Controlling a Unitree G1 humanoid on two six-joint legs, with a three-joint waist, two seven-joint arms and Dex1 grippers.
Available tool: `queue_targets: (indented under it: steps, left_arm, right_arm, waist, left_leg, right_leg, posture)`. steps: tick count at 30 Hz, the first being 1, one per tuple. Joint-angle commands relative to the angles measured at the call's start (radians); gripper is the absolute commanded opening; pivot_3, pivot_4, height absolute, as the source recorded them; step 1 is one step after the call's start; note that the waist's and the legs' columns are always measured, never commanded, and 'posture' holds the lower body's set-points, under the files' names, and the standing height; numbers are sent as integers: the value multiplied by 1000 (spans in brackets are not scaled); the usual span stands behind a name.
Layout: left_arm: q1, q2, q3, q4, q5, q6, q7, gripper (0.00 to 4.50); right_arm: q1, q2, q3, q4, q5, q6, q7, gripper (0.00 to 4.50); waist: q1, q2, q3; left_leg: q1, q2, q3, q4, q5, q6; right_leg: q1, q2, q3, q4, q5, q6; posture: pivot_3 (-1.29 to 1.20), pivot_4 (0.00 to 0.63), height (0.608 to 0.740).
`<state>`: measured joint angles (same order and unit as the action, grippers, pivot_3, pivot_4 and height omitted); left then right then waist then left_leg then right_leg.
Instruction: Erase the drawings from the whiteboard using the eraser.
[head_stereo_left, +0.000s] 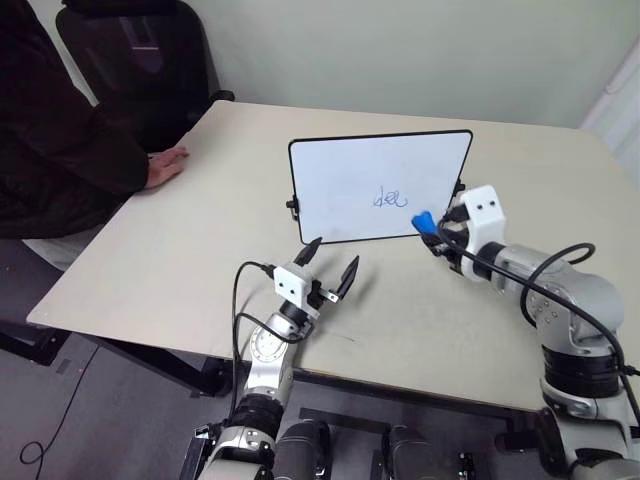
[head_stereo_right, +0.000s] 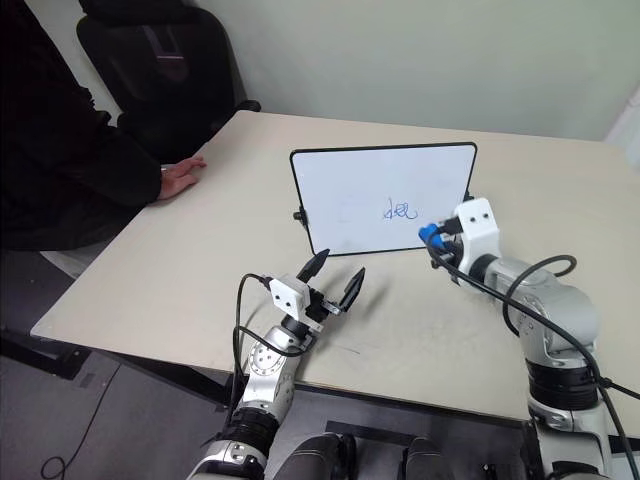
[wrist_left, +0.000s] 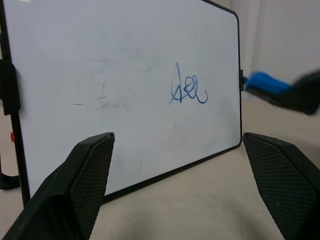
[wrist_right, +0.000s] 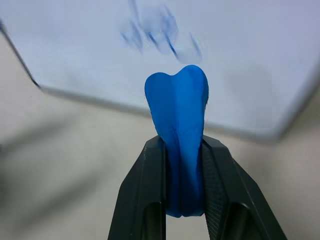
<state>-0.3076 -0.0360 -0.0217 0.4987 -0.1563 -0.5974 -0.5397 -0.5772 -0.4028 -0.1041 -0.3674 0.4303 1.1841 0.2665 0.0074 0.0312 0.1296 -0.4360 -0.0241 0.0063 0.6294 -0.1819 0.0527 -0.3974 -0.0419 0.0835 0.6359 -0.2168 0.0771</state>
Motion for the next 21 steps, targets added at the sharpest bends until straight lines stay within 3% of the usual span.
queue_targets:
  steps: [1,3,11,16,21]
  left_arm:
    - [19,-4,-19,-37,-12,20,-2,4500]
    - [19,-2,-19,-48,-13,29,-1,4500]
    - [-1,0,-17,-31,-13,38,3,4500]
    - [-9,-7,-16,6,-4,15,11,4500]
    - [3,-18,-30,-23,8,18,27,4500]
  right_arm:
    - [-65,72,-3,-15,10,-34,-34,777]
    - [-99,116,22,10,-5,-48,-48,777]
    - [-181,179,91,136,-73,-167,-59,777]
    - [-223,188,123,255,-138,-244,-70,777]
    - [-238,209,138,379,-196,-292,-93,777]
  waist:
    - [-1,0,0]
    - [0,0,0]
    - [1,0,0]
    - [1,0,0]
    - [0,0,0]
  left_leg:
    - [0,0,0,1,-1,1]
    - [-1,0,0,1,3,10]
    - [-1,0,0,1,2,9]
    - [-1,0,0,1,-3,-1]
    - [-1,0,0,2,-3,-1]
  right_leg:
    - [0,0,0,0,2,-4]
    - [-1,0,0,0,1,-6]
    - [-2,-1,-1,1,0,-8]
    - [-4,-1,-1,4,1,-9]
    - [-5,-1,-1,7,1,-10]
  posture:
    - [0,150,740]
    - [0,150,740]
    - [0,150,740]
    - [0,150,740]
    - [0,150,740]
